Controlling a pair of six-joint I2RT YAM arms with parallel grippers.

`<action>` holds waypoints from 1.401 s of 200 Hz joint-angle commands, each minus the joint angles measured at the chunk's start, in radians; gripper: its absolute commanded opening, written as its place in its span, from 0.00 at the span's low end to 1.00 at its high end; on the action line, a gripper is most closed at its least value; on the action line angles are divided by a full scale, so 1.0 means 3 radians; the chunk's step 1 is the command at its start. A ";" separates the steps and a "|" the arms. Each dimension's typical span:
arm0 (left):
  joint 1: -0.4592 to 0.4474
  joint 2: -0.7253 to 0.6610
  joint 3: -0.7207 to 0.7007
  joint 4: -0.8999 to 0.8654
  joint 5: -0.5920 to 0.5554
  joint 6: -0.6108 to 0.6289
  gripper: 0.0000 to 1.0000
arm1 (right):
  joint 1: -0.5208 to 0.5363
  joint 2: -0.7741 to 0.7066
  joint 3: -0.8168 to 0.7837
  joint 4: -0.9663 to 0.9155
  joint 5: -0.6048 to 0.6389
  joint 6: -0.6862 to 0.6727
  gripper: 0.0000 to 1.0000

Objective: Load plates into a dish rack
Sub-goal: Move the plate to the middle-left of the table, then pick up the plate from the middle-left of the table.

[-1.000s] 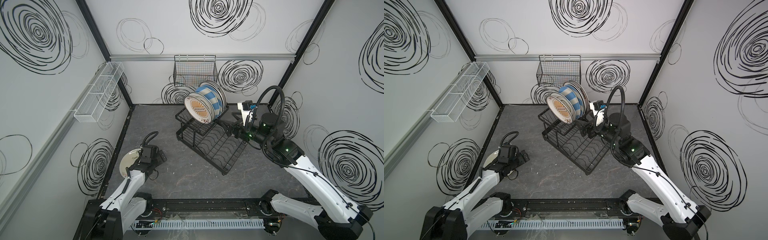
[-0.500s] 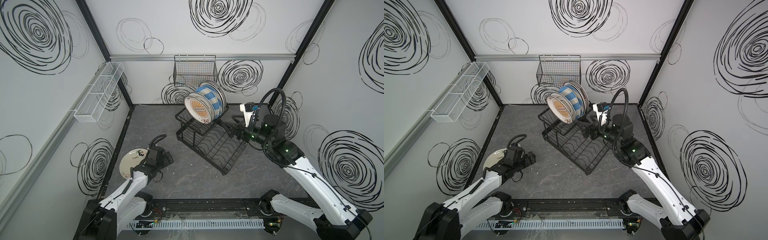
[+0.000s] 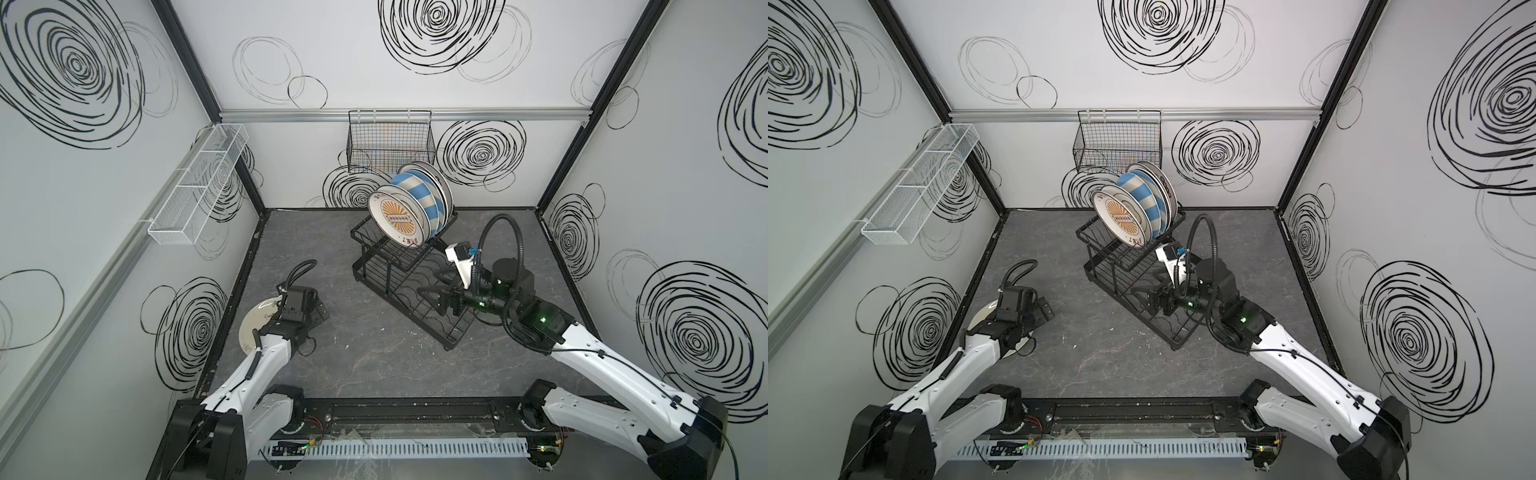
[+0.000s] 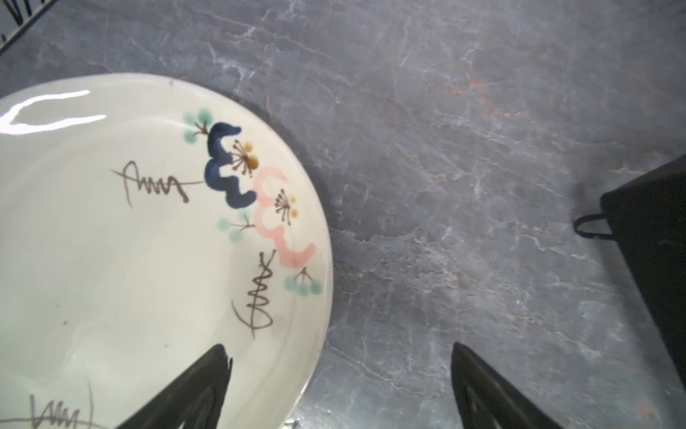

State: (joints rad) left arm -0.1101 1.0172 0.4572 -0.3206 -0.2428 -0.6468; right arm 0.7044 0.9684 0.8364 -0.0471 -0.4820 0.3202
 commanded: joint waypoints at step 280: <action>0.0298 -0.0150 0.0893 -0.0021 0.1549 0.0501 0.96 | 0.1860 0.1698 -0.0179 0.1574 0.1249 0.1922 0.78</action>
State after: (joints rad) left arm -0.1799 0.9653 0.6449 -0.2409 0.0486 -0.6598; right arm 1.2457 1.3235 0.7422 0.2405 -0.1867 0.6891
